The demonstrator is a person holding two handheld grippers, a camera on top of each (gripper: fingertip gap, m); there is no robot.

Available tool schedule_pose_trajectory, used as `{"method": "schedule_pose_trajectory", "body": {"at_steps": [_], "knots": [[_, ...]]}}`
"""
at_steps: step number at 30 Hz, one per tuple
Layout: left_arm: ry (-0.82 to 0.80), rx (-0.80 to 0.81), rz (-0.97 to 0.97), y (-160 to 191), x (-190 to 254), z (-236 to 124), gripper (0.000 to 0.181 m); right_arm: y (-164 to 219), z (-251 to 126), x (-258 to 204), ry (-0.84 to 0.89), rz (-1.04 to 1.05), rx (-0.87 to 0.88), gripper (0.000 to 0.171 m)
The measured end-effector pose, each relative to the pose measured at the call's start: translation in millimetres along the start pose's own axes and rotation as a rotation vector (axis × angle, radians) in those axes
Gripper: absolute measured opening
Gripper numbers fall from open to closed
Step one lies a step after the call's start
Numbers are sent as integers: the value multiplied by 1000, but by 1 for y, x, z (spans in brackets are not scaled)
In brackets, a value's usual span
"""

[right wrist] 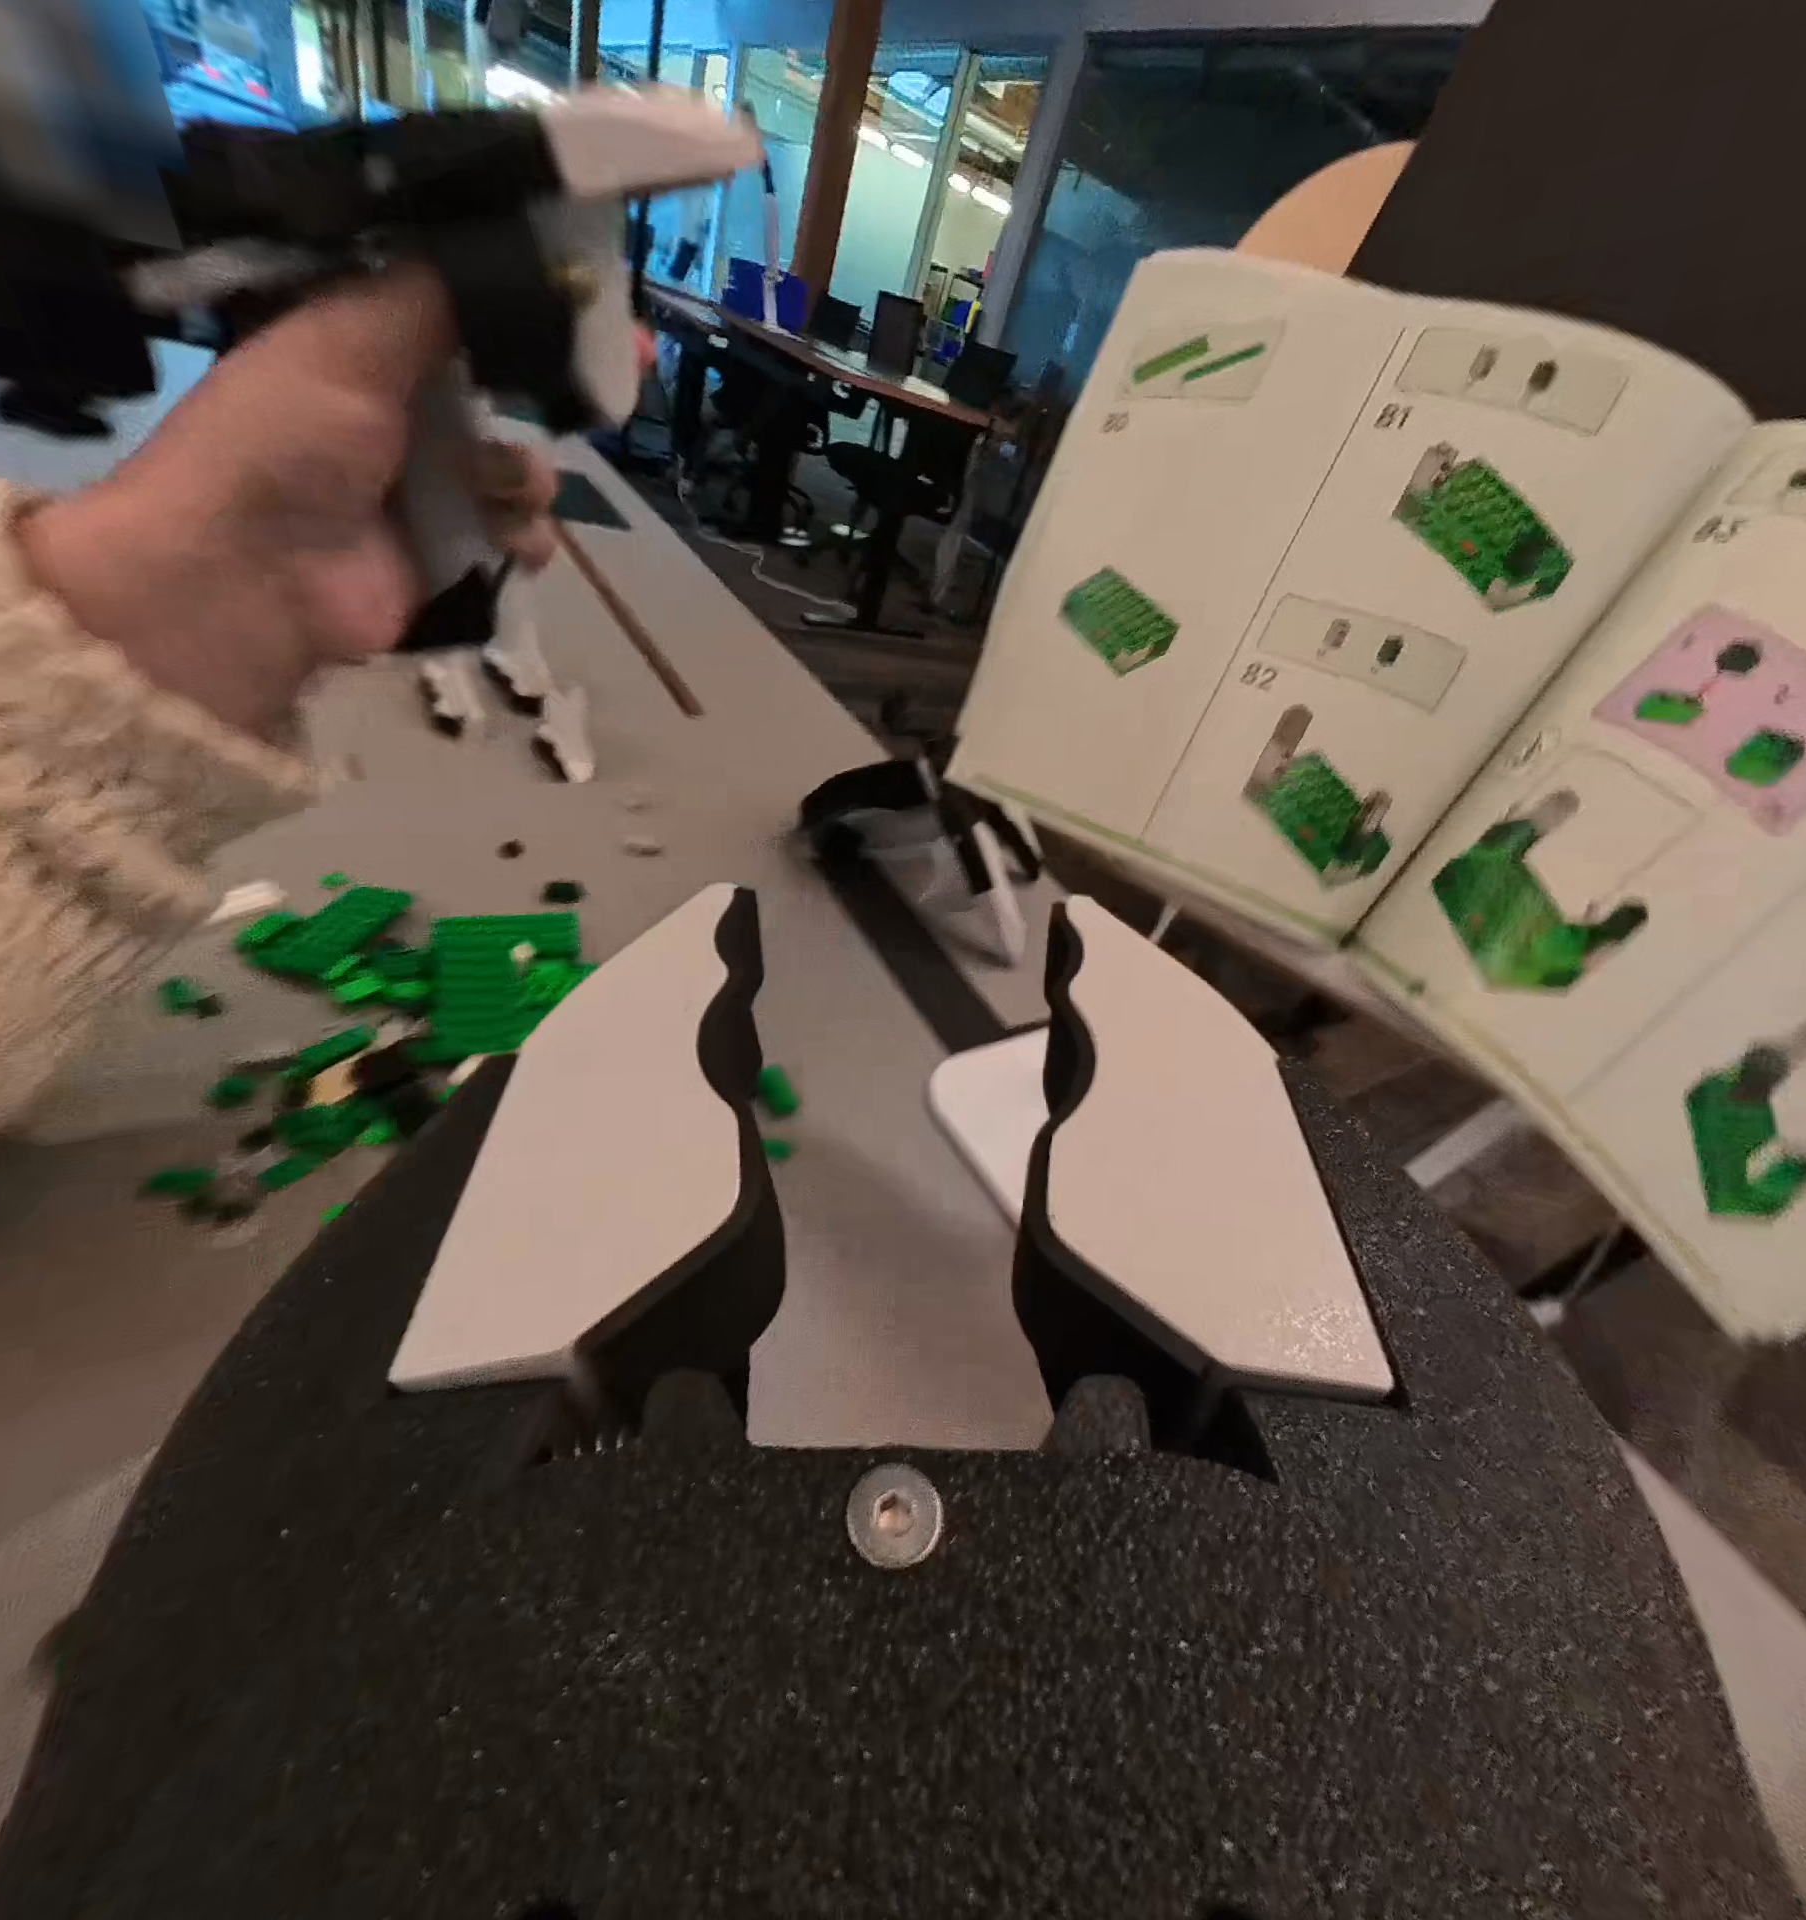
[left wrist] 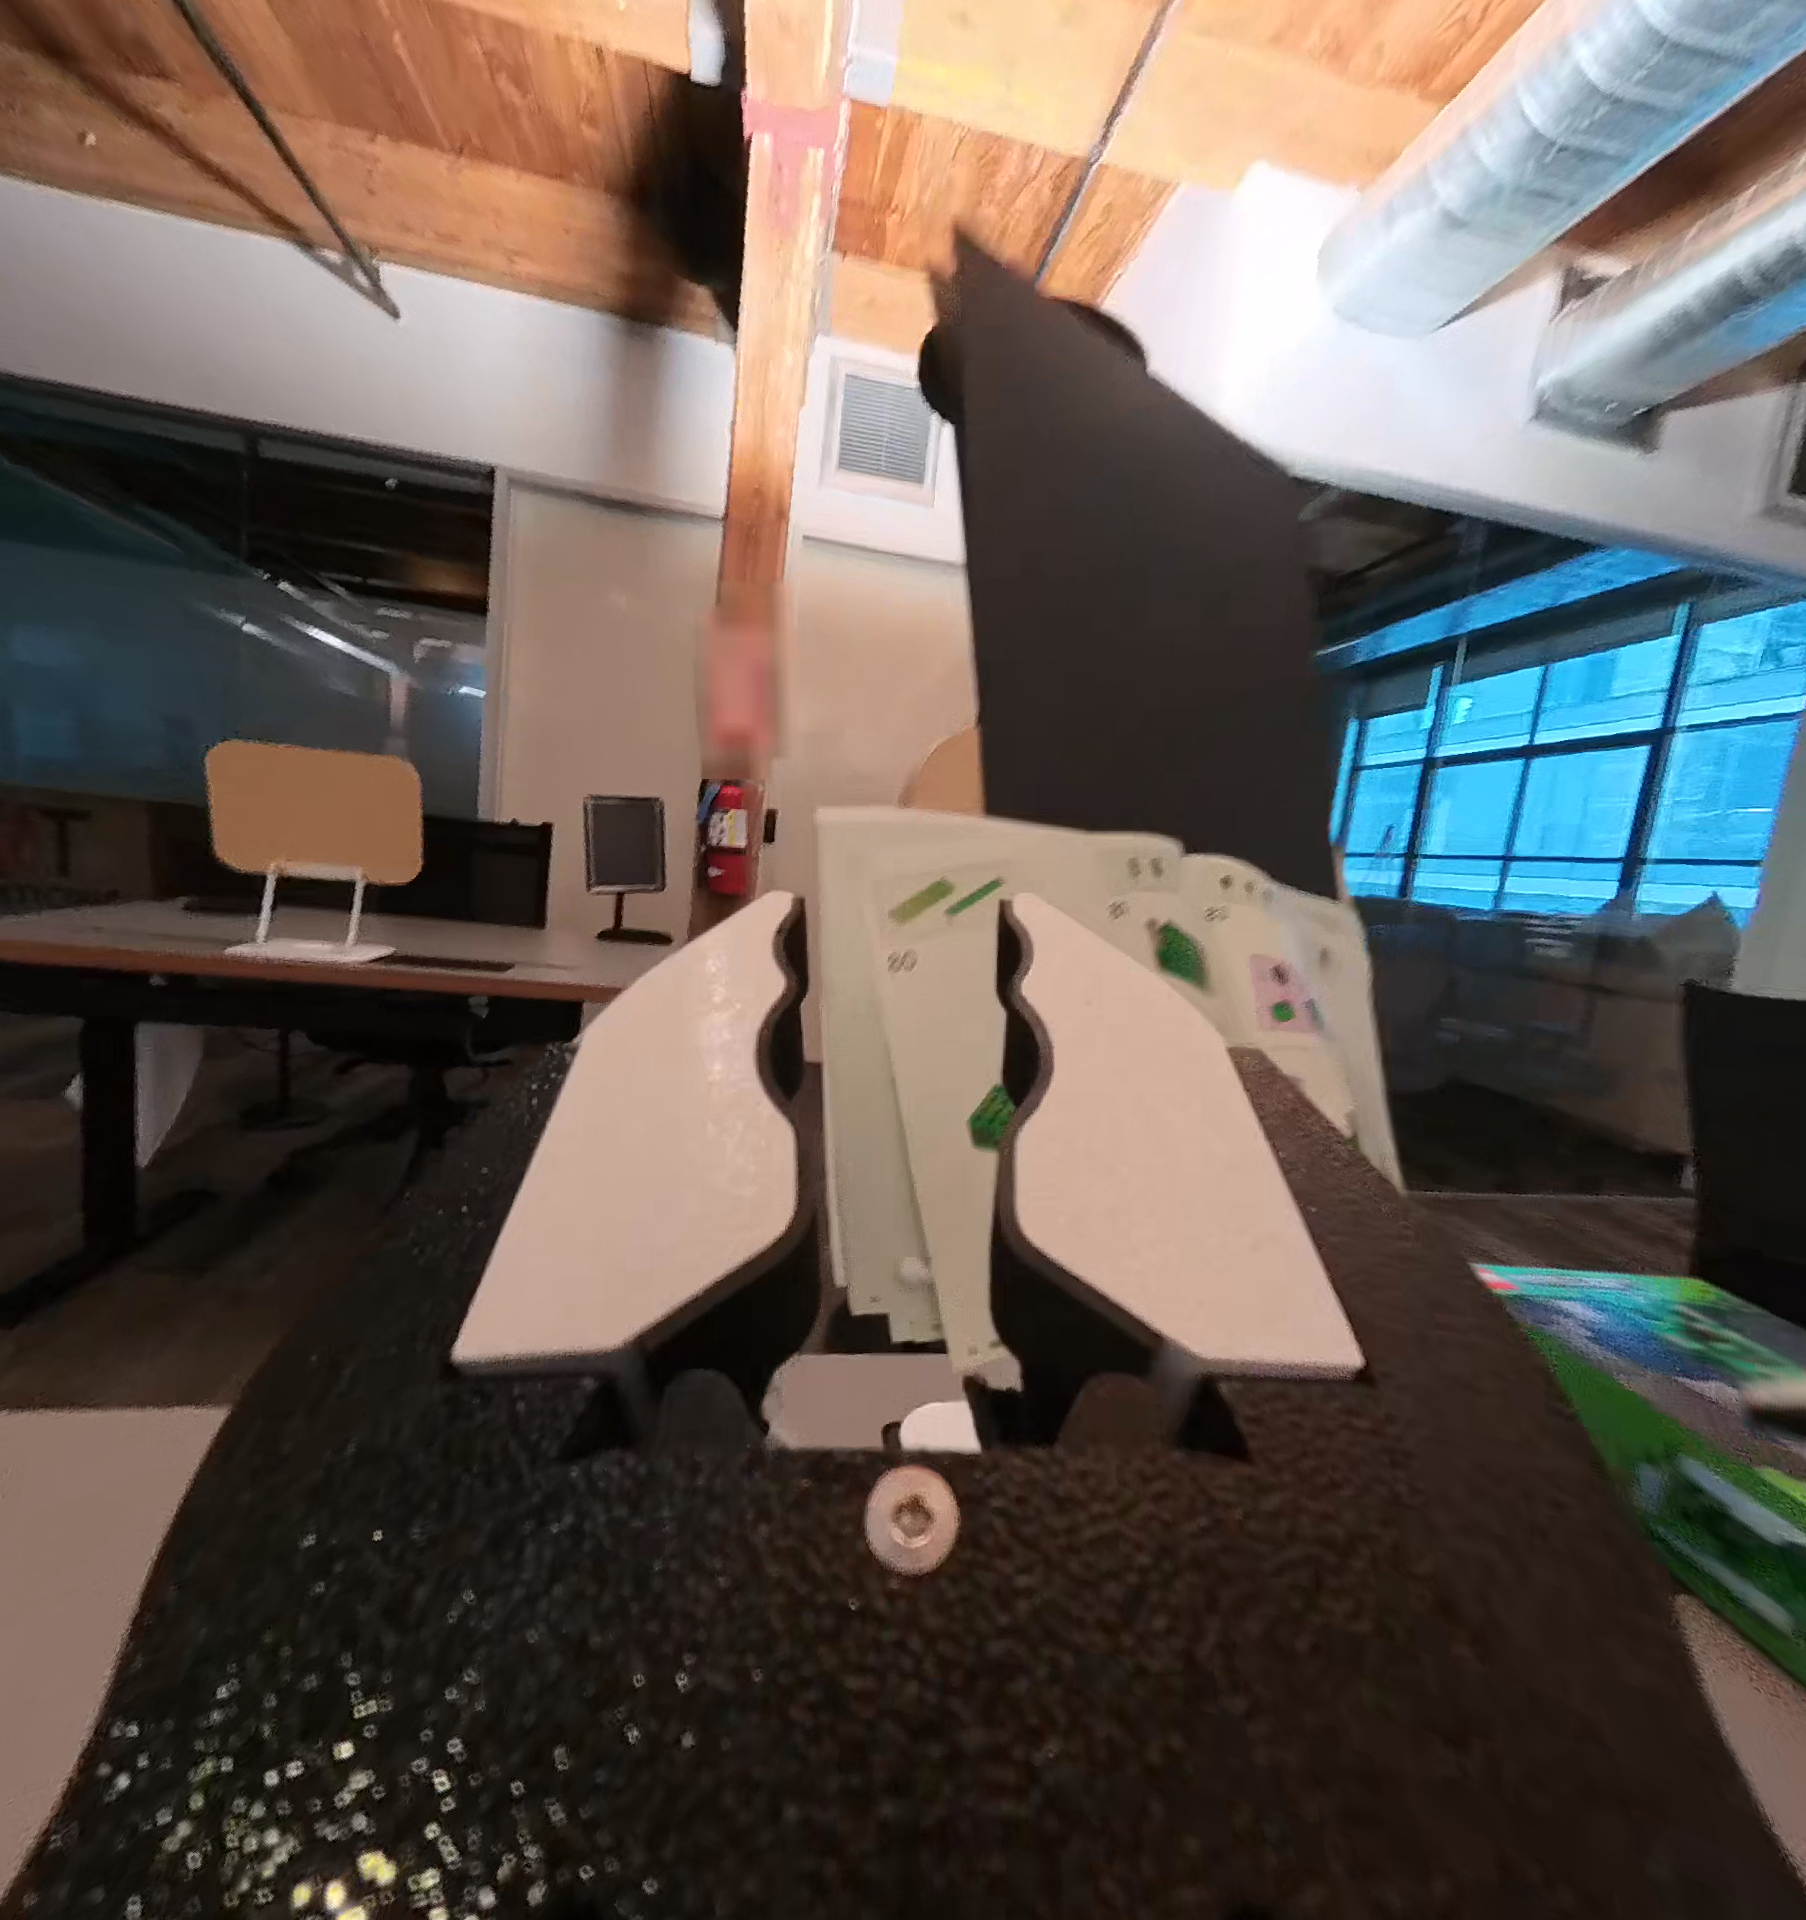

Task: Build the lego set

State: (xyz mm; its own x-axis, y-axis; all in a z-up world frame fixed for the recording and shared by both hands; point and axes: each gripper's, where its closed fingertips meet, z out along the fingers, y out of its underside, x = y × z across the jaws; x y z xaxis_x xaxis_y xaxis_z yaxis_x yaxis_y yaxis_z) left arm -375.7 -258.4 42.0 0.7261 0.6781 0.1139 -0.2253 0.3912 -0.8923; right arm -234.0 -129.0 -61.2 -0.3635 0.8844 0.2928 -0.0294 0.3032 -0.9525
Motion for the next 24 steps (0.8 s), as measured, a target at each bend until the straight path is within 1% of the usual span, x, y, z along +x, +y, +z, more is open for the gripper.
{"method": "schedule_pose_trajectory", "body": {"at_steps": [3, 5, 6, 8, 11, 15, 17, 19, 21, 24], "knots": [[52, 17, -27, -27, 15, -28, 32, 28, -55, -29, 27, -42, -50, 52], [108, 52, -59, -43, 26, -51, 27, 56, -89, -38, 104, -116, -74, 47], [129, 42, -39, -47, 29, -61, 26, 69, -103, -44, 128, -128, -66, 43], [142, -35, 53, -45, 27, -78, 27, 93, -125, -49, 189, -117, -59, 42], [186, -183, 187, -27, 21, -110, 29, 110, -143, -51, 237, -35, -24, 42], [144, -312, 324, 5, -6, -166, 28, 110, -149, -50, 247, -14, 6, 39], [119, -366, 324, 24, -21, -192, 25, 113, -149, -53, 231, 17, 26, 38], [88, -447, 289, 46, -38, -215, 28, 112, -149, -55, 224, -19, 36, 38], [68, -535, 283, 68, -53, -232, 28, 111, -149, -57, 225, -51, 49, 34], [111, -716, 260, 105, -61, -247, 40, 110, -148, -61, 213, -76, 55, 32]]}}
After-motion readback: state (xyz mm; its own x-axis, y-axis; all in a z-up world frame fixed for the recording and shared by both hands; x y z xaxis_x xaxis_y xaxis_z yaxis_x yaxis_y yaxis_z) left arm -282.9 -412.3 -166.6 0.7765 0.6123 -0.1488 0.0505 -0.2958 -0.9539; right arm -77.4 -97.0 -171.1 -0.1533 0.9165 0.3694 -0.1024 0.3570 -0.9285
